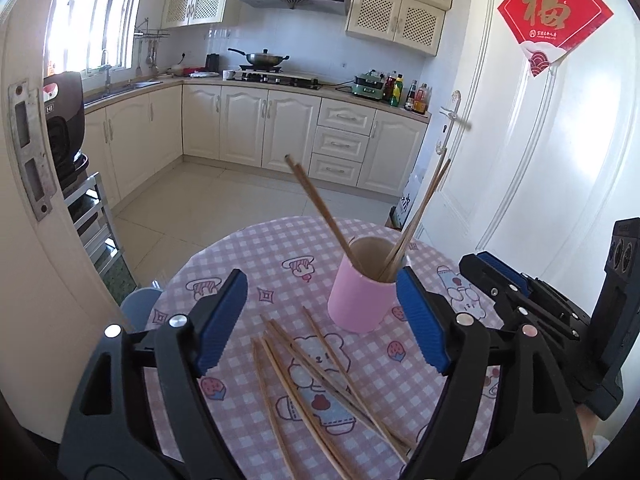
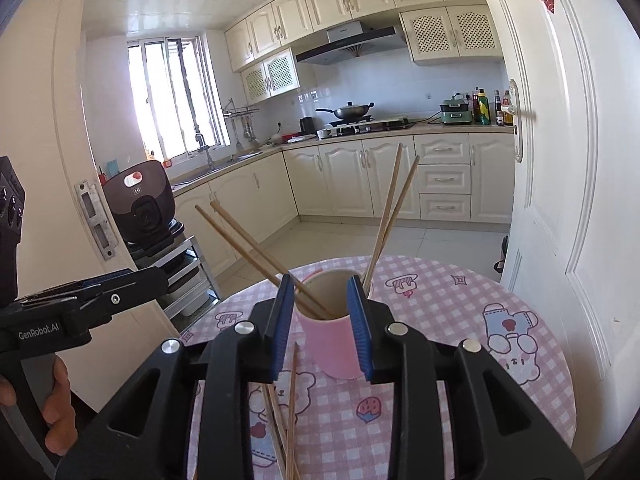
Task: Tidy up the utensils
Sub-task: 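Return both tools to the chopstick pile and close each on a chopstick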
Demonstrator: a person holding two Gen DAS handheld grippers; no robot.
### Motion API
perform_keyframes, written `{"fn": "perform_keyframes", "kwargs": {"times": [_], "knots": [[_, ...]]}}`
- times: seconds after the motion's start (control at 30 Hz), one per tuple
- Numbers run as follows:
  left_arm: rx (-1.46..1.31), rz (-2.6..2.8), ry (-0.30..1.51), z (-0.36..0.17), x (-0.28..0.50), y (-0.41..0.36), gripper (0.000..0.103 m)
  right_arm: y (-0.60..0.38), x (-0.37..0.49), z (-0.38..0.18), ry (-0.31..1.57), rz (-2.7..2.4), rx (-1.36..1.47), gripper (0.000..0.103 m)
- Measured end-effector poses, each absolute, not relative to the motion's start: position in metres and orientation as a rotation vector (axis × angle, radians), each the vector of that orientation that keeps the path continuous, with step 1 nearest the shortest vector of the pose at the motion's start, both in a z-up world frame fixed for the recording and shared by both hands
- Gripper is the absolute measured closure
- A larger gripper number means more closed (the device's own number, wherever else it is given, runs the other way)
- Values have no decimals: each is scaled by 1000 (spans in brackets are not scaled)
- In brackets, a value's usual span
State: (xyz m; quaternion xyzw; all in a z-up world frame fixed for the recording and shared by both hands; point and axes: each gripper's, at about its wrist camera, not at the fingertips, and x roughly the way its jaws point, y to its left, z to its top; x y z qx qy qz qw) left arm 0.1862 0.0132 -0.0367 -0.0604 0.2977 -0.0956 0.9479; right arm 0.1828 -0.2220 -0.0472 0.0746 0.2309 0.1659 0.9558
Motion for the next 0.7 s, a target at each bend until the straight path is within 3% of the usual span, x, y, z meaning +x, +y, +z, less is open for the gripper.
{"fn": "perform_keyframes", "kwargs": {"times": [0.5,0.57,0.7], "knots": [[-194,-105,915,-133,201,65,27,-174,190,-92,667,423,64,72],[-199,-106,951,-145,207,65,34,-168,197,-100,710,430,44,72],[-190,-112,996,-162,217,60,38,-160,206,-117,765,425,21,72]]}}
